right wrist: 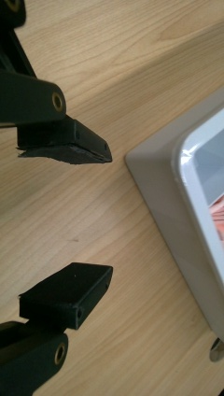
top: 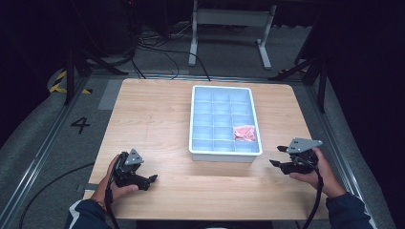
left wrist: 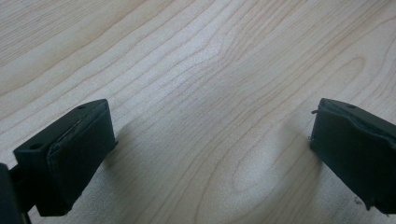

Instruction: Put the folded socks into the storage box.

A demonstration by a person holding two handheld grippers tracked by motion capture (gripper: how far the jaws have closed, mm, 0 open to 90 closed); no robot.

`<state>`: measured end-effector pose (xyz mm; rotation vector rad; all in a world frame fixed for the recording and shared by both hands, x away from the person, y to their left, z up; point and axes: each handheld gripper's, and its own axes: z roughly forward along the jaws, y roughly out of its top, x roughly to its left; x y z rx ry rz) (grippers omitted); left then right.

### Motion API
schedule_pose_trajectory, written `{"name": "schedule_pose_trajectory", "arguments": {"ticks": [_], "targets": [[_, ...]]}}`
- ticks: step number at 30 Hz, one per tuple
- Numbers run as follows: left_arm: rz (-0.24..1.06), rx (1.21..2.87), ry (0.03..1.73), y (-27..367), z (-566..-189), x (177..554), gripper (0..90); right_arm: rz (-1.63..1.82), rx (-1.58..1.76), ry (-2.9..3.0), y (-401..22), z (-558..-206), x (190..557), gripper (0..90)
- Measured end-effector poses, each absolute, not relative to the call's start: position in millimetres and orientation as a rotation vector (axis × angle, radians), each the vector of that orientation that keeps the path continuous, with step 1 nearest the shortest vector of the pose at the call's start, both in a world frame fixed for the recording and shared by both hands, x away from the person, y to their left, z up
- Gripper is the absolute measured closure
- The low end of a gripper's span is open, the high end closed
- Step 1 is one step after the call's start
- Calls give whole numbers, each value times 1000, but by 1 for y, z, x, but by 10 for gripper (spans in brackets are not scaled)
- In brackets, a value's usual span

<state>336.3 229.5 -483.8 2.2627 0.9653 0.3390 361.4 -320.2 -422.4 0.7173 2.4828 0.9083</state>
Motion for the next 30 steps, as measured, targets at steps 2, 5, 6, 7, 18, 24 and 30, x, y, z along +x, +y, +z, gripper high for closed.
{"name": "schedule_pose_trajectory", "arguments": {"ticks": [2,5,6,7,18,24,30], "targets": [[339,2263,965,229,-484,336,1,912,737,2478,-325,-427,359,393],[339,2263,965,230,-484,336,1,903,770,2460,-330,-433,354,395],[339,2263,965,229,-484,336,1,903,778,2452,-332,-435,352,395],[339,2263,965,229,-484,336,1,904,784,2448,-333,-436,351,395],[340,2263,965,229,-484,336,1,974,958,2424,-364,-467,337,356],[342,2266,972,229,-483,336,1,1051,1073,2361,-385,-485,321,322],[346,2261,976,229,-484,337,0,1053,1132,2315,-395,-487,308,279]]}}
